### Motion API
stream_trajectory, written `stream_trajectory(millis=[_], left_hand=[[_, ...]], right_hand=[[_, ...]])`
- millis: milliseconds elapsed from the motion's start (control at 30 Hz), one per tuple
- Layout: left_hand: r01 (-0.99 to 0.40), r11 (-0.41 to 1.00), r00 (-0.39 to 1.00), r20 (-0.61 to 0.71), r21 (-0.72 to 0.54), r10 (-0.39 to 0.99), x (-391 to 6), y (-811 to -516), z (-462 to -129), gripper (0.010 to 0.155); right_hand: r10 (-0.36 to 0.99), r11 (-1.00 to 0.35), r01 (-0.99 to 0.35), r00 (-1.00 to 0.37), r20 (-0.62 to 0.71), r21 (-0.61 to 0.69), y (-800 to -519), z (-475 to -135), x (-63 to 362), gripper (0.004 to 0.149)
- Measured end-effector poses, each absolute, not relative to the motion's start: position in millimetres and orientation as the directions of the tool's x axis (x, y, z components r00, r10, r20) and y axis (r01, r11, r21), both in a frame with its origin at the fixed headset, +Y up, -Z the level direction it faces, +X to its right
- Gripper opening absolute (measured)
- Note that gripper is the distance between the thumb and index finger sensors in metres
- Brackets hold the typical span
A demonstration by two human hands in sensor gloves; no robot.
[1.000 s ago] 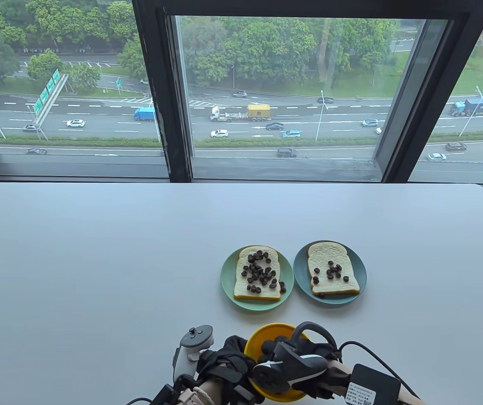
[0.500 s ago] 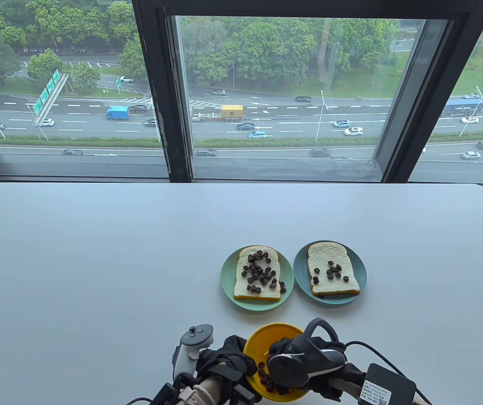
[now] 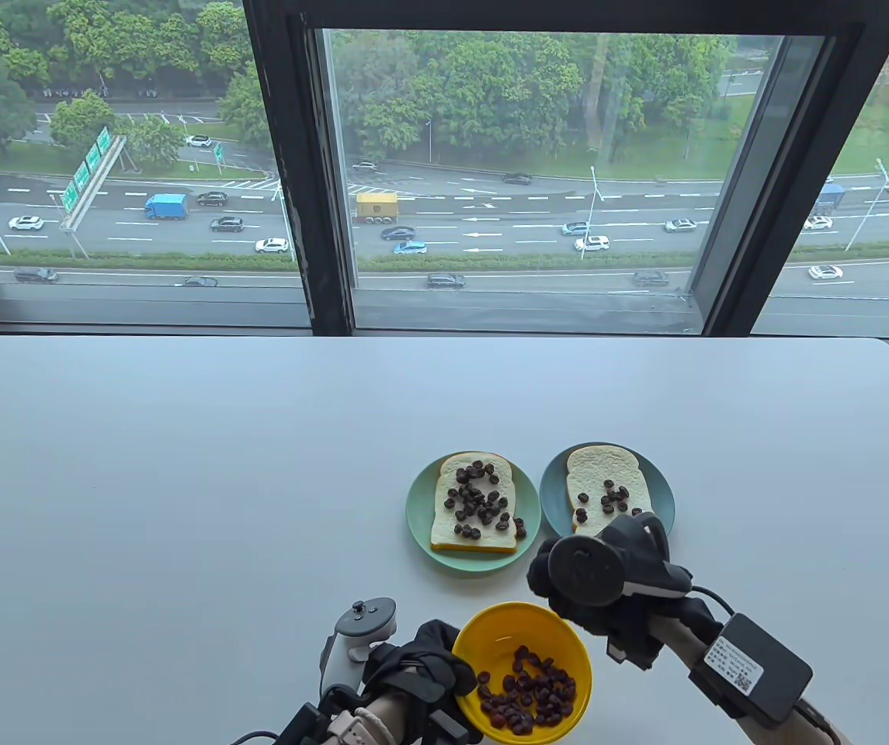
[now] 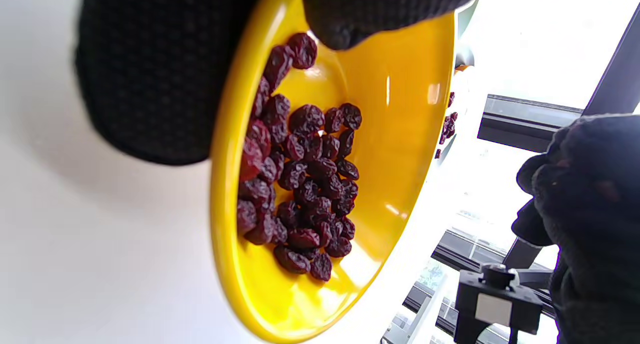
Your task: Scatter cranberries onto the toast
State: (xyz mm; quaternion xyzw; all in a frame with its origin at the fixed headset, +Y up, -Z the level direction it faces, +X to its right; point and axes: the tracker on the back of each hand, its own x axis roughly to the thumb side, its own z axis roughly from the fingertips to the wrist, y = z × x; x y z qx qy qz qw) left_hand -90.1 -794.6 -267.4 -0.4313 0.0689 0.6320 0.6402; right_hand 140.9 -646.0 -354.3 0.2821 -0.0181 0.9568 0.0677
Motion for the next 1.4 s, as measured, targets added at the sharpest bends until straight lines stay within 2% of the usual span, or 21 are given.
stream_trajectory(millis=[133, 300, 433, 567, 700, 767, 1033, 1233, 1400], left_hand=[[-0.864, -0.181, 0.188, -0.634, -0.469, 0.750, -89, -795, -267, 0.057], [-0.859, -0.181, 0.198, -0.637, -0.479, 0.745, -89, -796, -266, 0.057], [-0.856, -0.195, 0.197, -0.650, -0.480, 0.734, -90, -799, -267, 0.057], [-0.848, -0.214, 0.195, -0.661, -0.485, 0.725, -89, -801, -268, 0.057], [-0.851, -0.218, 0.193, -0.671, -0.478, 0.715, -91, -804, -268, 0.057], [-0.853, -0.217, 0.193, -0.673, -0.475, 0.714, -92, -805, -269, 0.057], [-0.854, -0.209, 0.199, -0.670, -0.477, 0.715, -92, -805, -269, 0.057], [-0.857, -0.198, 0.205, -0.666, -0.476, 0.717, -91, -805, -268, 0.057], [-0.860, -0.191, 0.202, -0.660, -0.472, 0.723, -92, -806, -270, 0.058]], right_hand=[[0.124, -0.990, -0.141, -0.923, 0.364, -0.019, -653, -413, 166, 0.032], [0.120, -0.993, -0.118, -0.973, 0.196, 0.019, -692, -474, 184, 0.032], [0.079, -0.996, -0.073, -0.991, 0.106, 0.052, -717, -505, 188, 0.032], [-0.008, -0.995, 0.011, -0.999, 0.038, 0.097, -731, -521, 190, 0.032], [-0.024, -0.985, 0.025, -1.000, 0.010, 0.171, -742, -525, 192, 0.034], [-0.012, -0.989, 0.012, -1.000, 0.004, 0.148, -743, -524, 194, 0.036], [0.055, -0.972, -0.043, -0.997, 0.046, 0.230, -735, -513, 203, 0.049], [0.038, -0.983, -0.027, -0.998, 0.055, 0.180, -725, -494, 213, 0.055], [0.160, -0.980, -0.141, -0.979, 0.130, 0.141, -710, -461, 218, 0.057]])
